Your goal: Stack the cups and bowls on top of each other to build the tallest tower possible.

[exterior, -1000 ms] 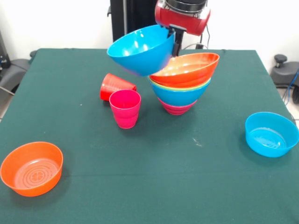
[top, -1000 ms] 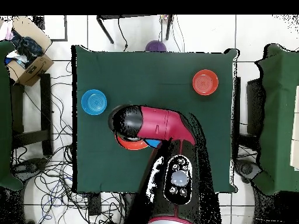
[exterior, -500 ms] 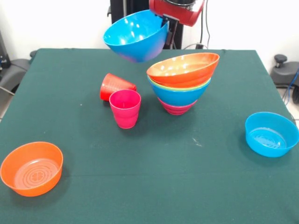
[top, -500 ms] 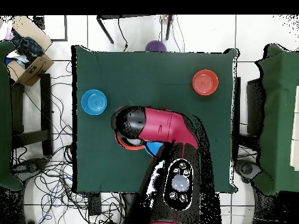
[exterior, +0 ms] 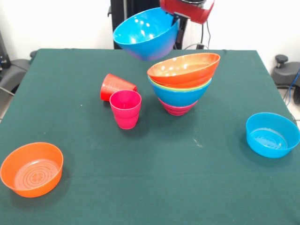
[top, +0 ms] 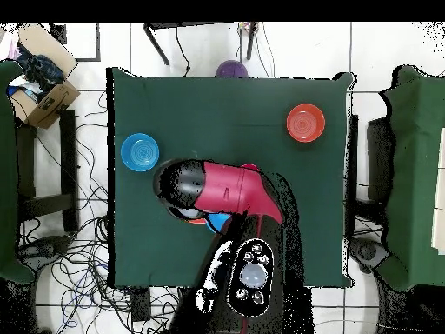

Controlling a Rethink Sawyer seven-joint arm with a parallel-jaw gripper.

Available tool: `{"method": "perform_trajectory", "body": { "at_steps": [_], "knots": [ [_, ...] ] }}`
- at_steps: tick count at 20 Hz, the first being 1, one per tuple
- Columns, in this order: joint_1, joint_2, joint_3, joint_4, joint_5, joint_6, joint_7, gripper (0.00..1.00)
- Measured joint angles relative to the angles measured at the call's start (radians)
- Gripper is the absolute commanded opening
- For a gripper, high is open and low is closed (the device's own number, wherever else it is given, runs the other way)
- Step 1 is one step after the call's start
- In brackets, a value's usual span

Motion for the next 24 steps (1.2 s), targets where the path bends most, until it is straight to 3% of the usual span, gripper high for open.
{"method": "perform_trajectory", "body": {
  "at_steps": [17, 24],
  "knots": [
    [0.147, 0.000, -0.005, 0.058, 0.071, -0.057, 0.127, 0.00],
    [0.189, 0.009, -0.031, 0.069, 0.070, -0.173, 0.161, 0.00]
  ]
}}
